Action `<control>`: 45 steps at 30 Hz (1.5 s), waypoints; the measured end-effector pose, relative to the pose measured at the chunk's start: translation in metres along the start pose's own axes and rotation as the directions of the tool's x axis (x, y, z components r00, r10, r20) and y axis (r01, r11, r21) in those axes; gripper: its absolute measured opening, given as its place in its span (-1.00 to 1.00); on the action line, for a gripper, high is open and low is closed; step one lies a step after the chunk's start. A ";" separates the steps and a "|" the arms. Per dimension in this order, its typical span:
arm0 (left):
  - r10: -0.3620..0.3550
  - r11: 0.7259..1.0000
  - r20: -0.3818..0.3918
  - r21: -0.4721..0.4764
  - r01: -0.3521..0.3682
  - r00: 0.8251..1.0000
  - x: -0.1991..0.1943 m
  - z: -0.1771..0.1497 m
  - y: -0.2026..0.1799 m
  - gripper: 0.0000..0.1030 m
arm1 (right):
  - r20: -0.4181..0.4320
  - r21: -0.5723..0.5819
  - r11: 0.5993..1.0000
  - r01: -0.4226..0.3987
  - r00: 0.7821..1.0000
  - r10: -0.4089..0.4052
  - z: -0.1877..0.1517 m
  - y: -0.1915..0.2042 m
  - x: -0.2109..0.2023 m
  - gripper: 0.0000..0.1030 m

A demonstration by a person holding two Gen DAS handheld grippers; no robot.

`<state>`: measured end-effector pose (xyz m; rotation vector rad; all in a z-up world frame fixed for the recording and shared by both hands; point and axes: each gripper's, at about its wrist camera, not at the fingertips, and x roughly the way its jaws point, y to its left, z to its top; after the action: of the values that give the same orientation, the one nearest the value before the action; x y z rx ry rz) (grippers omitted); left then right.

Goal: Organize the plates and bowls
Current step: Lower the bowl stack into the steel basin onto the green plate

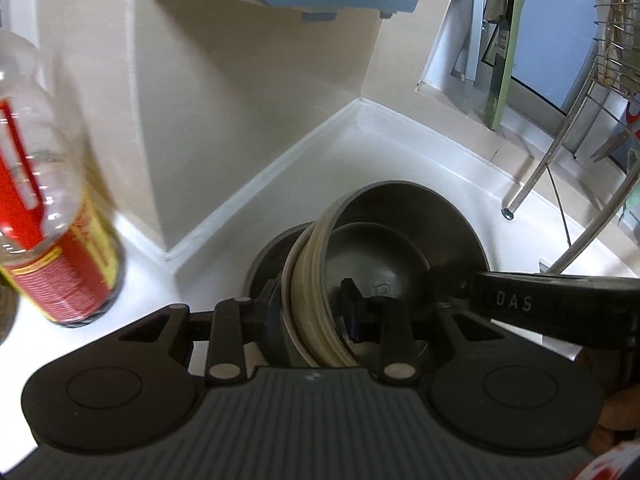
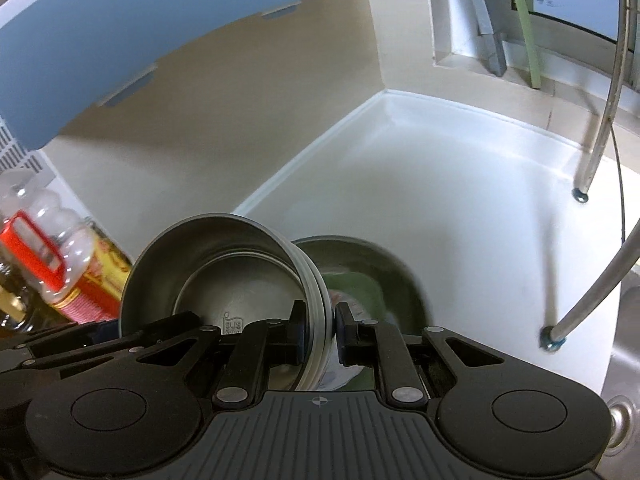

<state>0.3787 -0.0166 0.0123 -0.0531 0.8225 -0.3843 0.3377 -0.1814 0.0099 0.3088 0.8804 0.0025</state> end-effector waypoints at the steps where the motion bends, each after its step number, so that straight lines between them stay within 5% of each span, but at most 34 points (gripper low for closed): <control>1: -0.003 1.000 -0.005 -0.004 0.003 1.000 0.004 0.002 -0.001 -0.45 | -0.004 0.000 1.000 0.005 1.000 -0.005 0.002 -0.002 0.002 -0.70; 23: 0.022 0.996 -0.130 -0.080 -0.032 0.991 0.064 0.009 -0.011 -0.45 | -0.116 0.008 1.000 0.024 0.993 -0.022 0.010 -0.032 0.050 -0.71; 45: 0.058 0.997 -0.116 -0.048 -0.064 0.992 0.073 0.004 -0.015 -0.46 | -0.125 0.041 0.999 -0.029 0.992 0.034 0.003 -0.049 0.067 -0.71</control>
<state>0.4221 -0.0569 -0.0331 -0.0543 0.9453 -0.3106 0.3763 -0.2208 -0.0521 0.3622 1.0012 0.0346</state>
